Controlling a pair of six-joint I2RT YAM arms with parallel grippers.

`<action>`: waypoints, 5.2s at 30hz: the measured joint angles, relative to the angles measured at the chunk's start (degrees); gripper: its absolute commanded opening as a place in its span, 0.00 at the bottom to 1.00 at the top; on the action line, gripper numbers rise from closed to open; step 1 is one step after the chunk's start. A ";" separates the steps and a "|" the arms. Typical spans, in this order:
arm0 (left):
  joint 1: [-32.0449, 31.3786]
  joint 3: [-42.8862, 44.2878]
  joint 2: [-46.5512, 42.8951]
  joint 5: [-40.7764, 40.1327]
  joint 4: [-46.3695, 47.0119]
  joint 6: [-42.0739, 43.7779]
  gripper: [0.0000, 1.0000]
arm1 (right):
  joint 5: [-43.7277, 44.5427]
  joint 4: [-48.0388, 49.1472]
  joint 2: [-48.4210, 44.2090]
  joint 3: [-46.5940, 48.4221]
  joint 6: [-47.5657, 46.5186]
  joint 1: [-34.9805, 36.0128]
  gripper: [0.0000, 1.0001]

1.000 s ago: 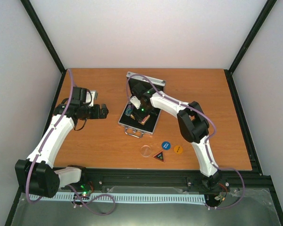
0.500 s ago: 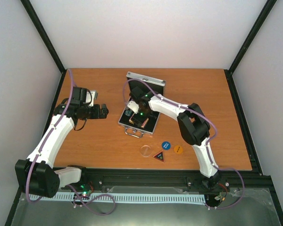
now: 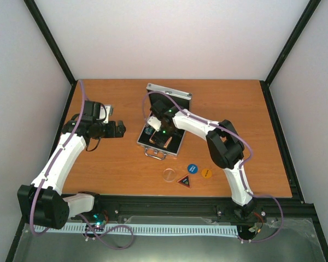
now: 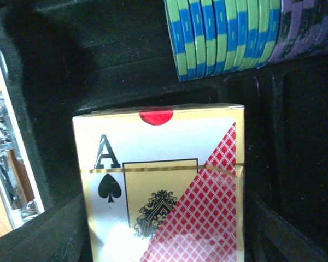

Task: Pack up texas hold em set

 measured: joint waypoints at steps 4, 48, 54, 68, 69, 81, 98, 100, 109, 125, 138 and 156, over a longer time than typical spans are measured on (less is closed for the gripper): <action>0.00 0.00 0.00 0.00 0.00 0.00 1.00 | -0.50 -0.42 -0.63 0.26 0.02 0.00 0.82; 0.00 -0.42 -0.22 0.20 -0.04 0.00 1.00 | 12.76 -4.07 5.60 10.08 7.52 4.76 0.65; 0.00 -0.59 -0.22 0.17 -0.04 0.00 1.00 | 11.58 -2.29 4.39 7.87 6.84 4.70 0.65; 0.00 -0.57 -0.22 0.17 -0.04 0.00 1.00 | 11.23 -2.67 2.67 8.15 7.10 3.96 0.70; 0.00 -0.57 -0.22 0.17 -0.04 0.00 1.00 | 11.76 -2.75 2.67 8.92 7.37 3.89 0.70; 0.00 -0.57 -0.22 0.20 -0.04 0.00 1.00 | 19.39 -6.29 -0.94 4.72 13.70 0.22 0.72; 0.00 -0.57 -0.13 0.22 -0.02 0.00 1.00 | 25.20 -12.74 -6.69 -3.41 18.78 -0.37 0.75; 0.00 -0.57 -0.09 0.22 -0.02 0.00 1.00 | 25.46 -13.31 -6.69 -4.02 19.02 -0.37 0.75; 0.00 -0.57 0.37 0.17 -0.02 0.00 1.00 | 25.57 -12.87 -6.23 -3.72 19.12 -0.37 0.75; 0.00 -0.57 0.35 -0.28 -0.07 0.00 1.00 | 24.28 -10.67 -0.76 1.36 18.56 -1.42 0.75; 0.00 -0.57 0.28 -0.48 -0.13 0.00 1.00 | 24.22 -9.99 -1.40 1.99 17.81 -2.25 0.79; 0.00 -0.57 0.28 -0.20 -0.11 0.00 1.00 | 1.99 -5.18 -0.96 7.89 14.43 -2.25 0.55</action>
